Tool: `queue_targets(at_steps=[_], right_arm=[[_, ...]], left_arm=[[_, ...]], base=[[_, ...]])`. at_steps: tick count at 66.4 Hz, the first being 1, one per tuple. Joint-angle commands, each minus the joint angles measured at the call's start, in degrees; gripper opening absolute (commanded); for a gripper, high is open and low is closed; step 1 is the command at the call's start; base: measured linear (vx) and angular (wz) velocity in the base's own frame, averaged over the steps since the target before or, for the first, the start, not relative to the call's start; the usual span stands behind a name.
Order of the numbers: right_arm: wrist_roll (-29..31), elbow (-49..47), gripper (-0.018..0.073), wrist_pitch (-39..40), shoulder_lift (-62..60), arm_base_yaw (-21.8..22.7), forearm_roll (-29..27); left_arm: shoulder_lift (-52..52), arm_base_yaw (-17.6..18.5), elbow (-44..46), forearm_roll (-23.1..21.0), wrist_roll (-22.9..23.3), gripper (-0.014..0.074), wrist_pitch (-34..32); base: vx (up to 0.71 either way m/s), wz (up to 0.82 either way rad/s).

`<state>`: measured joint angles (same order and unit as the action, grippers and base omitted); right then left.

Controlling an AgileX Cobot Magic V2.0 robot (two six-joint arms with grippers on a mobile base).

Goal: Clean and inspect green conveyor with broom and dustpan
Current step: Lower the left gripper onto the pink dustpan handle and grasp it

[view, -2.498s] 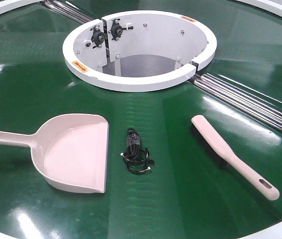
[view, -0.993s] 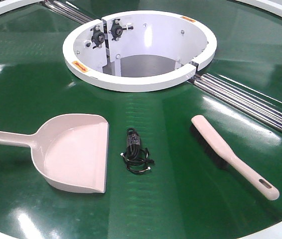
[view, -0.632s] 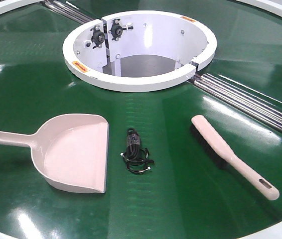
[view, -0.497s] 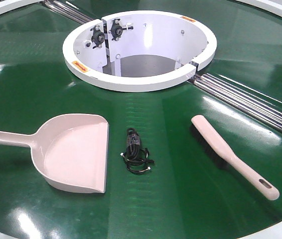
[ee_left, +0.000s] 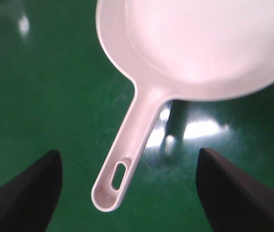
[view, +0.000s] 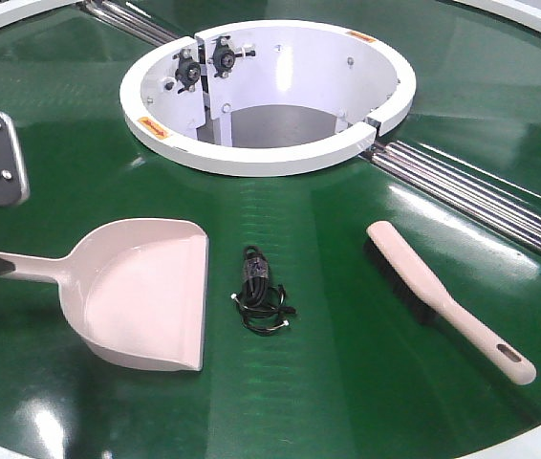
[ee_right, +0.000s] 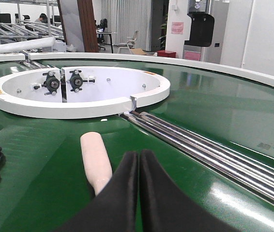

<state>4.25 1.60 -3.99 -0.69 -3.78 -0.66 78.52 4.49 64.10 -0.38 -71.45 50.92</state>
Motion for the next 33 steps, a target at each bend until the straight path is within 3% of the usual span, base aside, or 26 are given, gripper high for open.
queue_targets(at_steps=[1, 19, 33], right_arm=[[0.07, 0.19, -0.0008, 3.99, -0.58, 0.34, 0.0], [0.07, 0.19, -0.0008, 3.99, -0.58, 0.34, 0.0], [0.07, 0.19, -0.0008, 3.99, -0.58, 0.34, 0.0]], left_arm=[[0.26, 1.35, 1.75, 5.0, -0.77, 0.0544, -2.21], [5.87, 1.49, 1.75, 9.72, -0.72, 0.0544, -0.27], [9.38, 1.49, 4.34, 10.07, -0.84, 0.0544, -0.49]], base=[[0.0, 0.0], [0.0, 0.0], [0.0, 0.0]])
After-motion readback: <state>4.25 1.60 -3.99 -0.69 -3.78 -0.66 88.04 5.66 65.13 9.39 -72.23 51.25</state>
